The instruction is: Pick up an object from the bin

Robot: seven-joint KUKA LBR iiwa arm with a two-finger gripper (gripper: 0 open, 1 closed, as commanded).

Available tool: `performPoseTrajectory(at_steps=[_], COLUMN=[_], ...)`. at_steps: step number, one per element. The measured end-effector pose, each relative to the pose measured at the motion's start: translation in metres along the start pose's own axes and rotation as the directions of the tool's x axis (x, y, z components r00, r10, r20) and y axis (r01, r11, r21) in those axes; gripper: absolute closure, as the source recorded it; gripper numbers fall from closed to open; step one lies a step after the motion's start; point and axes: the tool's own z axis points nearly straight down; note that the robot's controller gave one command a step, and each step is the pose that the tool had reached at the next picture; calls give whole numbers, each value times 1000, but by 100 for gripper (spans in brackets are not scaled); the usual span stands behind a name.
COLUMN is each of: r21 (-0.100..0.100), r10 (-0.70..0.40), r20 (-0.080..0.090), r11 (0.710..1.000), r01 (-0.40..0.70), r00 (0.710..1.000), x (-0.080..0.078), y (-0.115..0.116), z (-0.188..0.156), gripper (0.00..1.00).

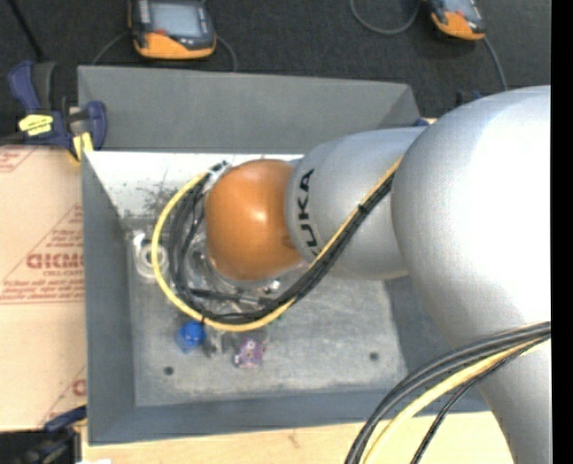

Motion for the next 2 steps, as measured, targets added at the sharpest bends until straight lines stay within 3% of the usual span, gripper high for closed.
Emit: performPoseTrajectory(at_steps=[1,2], r21=[3,0], r10=[-17,-14], r20=[4,-3], r11=[1000,1000], r01=[17,14], r00=[1000,1000], x=[16,17], y=[20,21], z=[-132,-127], gripper=[100,0])
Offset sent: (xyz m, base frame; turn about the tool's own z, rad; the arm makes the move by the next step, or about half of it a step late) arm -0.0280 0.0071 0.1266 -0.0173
